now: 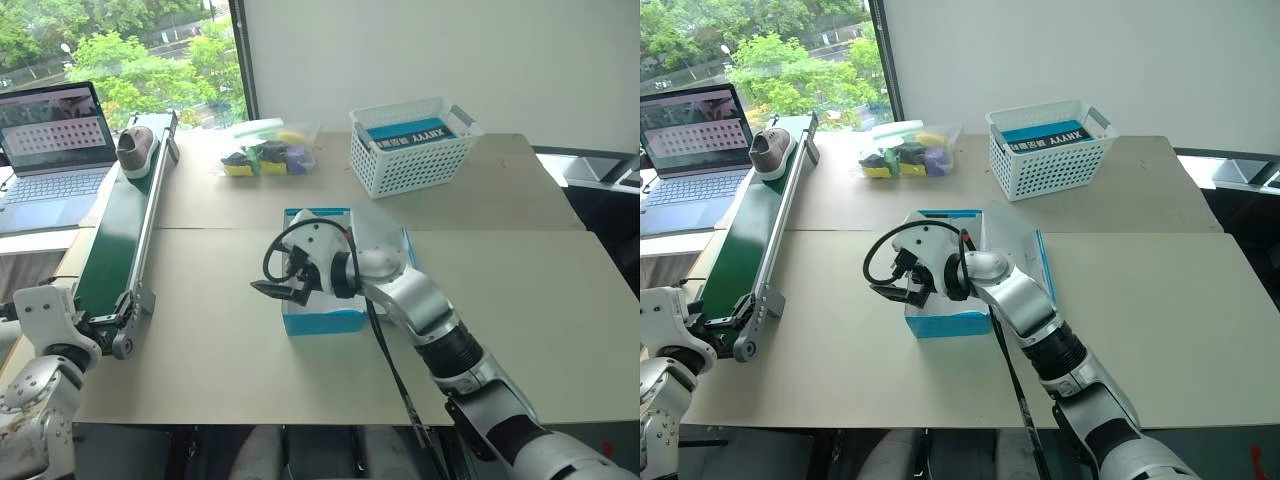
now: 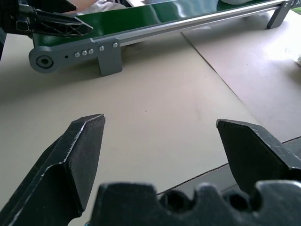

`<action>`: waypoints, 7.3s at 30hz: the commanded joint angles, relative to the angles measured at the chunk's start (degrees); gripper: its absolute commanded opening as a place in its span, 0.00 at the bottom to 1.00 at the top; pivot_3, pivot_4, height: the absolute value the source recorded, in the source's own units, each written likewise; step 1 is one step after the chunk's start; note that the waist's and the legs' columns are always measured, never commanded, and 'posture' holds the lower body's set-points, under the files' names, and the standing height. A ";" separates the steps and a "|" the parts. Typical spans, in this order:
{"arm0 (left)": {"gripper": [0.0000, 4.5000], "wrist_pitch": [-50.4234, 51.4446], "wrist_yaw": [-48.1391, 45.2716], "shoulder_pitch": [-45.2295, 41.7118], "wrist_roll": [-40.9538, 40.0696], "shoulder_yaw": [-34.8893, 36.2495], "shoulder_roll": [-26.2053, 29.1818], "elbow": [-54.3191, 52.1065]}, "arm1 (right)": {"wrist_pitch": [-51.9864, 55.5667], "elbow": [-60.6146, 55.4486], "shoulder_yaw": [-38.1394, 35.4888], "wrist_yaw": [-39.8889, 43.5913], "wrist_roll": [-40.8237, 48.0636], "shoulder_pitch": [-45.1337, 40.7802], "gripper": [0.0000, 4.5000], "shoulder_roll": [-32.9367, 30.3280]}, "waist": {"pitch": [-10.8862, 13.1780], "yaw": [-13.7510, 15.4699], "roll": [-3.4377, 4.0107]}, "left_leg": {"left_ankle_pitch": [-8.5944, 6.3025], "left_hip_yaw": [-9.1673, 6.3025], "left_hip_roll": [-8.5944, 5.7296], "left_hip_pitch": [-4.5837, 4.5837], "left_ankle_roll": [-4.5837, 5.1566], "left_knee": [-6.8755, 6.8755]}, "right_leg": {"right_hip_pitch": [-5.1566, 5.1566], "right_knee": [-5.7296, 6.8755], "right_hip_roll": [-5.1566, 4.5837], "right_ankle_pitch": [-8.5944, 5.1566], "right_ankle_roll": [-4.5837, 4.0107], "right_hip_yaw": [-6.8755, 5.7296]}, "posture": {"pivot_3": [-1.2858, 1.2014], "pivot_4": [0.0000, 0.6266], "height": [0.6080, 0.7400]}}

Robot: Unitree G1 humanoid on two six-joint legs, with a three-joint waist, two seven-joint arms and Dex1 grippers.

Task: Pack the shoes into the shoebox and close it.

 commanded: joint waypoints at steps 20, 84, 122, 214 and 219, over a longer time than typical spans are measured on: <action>1.00 1.40 0.59 0.03 -0.10 2.16 2.61 -0.60 | -0.15 -2.03 -1.08 -0.86 -0.27 1.02 1.00 0.77 | 0.00 0.02 0.00 | 0.00 -0.01 0.01 0.00 0.00 -0.04 | -0.03 0.00 0.00 0.00 -0.01 0.01 | 0.52 0.24 0.98; 0.49 -8.81 9.15 -11.20 8.48 -5.27 -0.57 -8.47 | 2.73 0.64 -8.45 -4.77 1.99 -2.12 1.00 2.56 | -0.06 1.47 -0.44 | 0.07 0.04 0.01 -0.16 -0.14 -0.11 | -0.19 -0.03 -0.01 0.05 -0.09 -0.02 | 0.52 0.24 0.98; 0.49 0.57 2.99 -17.04 3.19 -33.55 -11.98 -20.16 | 27.84 14.96 -42.41 -27.10 43.32 -14.58 0.12 19.16 | -0.06 -0.18 -0.42 | 0.12 0.43 0.05 -0.64 -0.13 -0.03 | -0.75 0.18 0.13 0.13 -0.12 0.25 | 0.52 0.24 0.98; 1.00 3.70 9.14 -9.37 10.31 -3.62 -0.65 -5.71 | 0.68 -9.96 -11.44 9.09 10.30 7.21 0.98 -10.84 | -0.04 -0.22 -0.39 | 0.08 0.90 0.12 -0.43 -0.02 0.17 | -0.76 0.34 0.16 0.25 -0.01 0.67 | 0.52 0.24 0.98; 1.00 4.05 7.82 -6.34 9.64 -3.02 -0.62 -6.54 | -2.53 -9.18 -11.67 9.58 11.17 10.60 0.98 -8.28 | -0.06 -0.06 -0.44 | 0.08 1.00 0.13 -0.29 -0.02 0.16 | -0.70 0.38 0.17 0.25 0.00 0.79 | 0.52 0.24 0.98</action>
